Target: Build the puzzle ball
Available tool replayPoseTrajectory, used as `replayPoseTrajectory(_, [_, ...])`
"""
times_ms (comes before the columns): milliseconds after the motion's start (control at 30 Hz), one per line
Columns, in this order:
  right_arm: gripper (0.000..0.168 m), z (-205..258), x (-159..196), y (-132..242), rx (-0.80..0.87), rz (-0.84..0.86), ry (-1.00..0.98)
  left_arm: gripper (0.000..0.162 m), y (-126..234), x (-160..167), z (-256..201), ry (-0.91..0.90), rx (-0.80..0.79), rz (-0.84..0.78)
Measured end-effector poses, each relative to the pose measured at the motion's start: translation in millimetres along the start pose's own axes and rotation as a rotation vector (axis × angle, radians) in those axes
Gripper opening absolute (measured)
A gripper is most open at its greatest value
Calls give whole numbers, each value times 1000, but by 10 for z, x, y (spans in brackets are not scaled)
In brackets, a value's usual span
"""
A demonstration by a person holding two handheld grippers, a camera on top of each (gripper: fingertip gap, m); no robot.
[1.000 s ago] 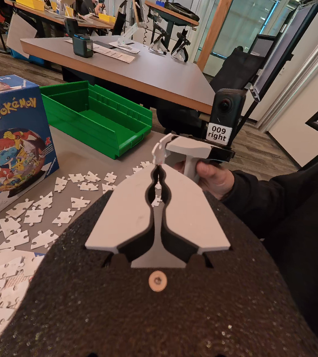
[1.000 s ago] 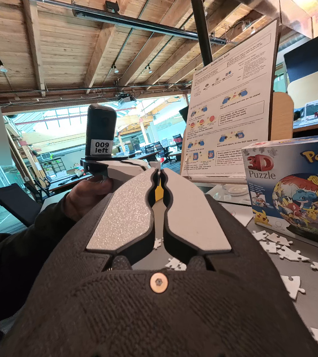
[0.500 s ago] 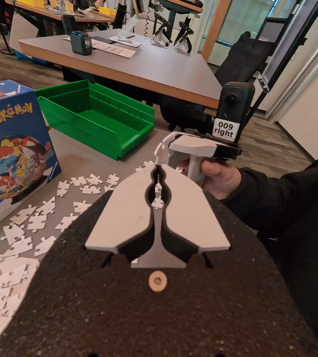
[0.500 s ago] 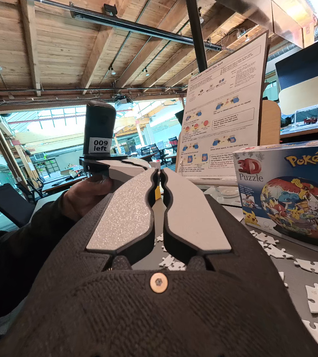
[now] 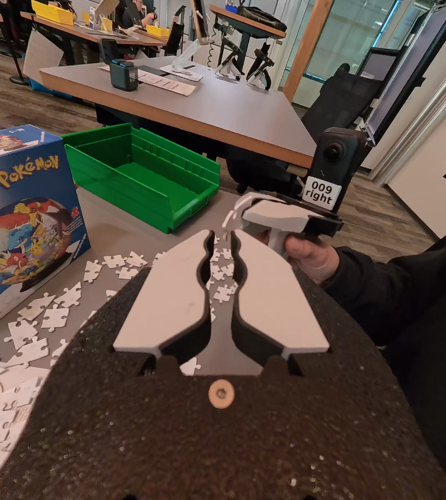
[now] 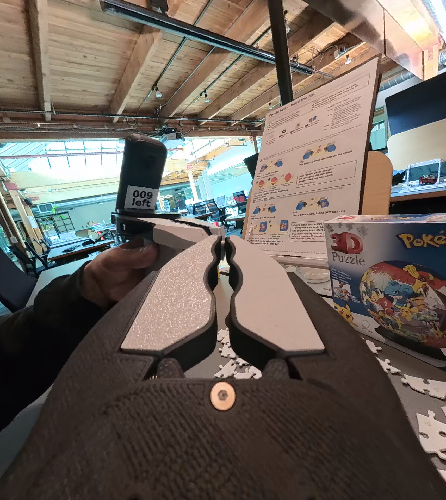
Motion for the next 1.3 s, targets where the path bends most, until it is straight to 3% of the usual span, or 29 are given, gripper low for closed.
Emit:
replayPoseTrajectory(267, [4, -43, 77, 30, -28, 87, 5, 1, 31, -21, -2, -3, 57, 64])
replayPoseTrajectory(633, [2, -129, -96, -10, -76, 148, 130, 1, 31, -166, 81, -158, 113, 334])
replayPoseTrajectory(767, [12, -81, -14, -75, -131, 208, 104, 1, -13, -185, 47, -213, 139, 391])
replayPoseTrajectory(1033, [2, -124, 60, -109, -87, 221, 72, 2, -32, -217, 82, -206, 126, 359])
replayPoseTrajectory(1133, [2, -191, 54, -91, -13, 162, 17, 19, -41, -245, 139, -172, 76, 284])
replayPoseTrajectory(1300, [2, -177, 167, -91, 0, 129, -114, 19, -60, -92, 173, -118, 59, 281])
Point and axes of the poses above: each gripper's, where its closed fingertips meet, y back along the fingers, x out of its underside, z = x × y across the jaws, the point moved 3 cm from there along y, back along the fingers, and after that the axes turned 14 degrees about -z, right-handed, at the moved point
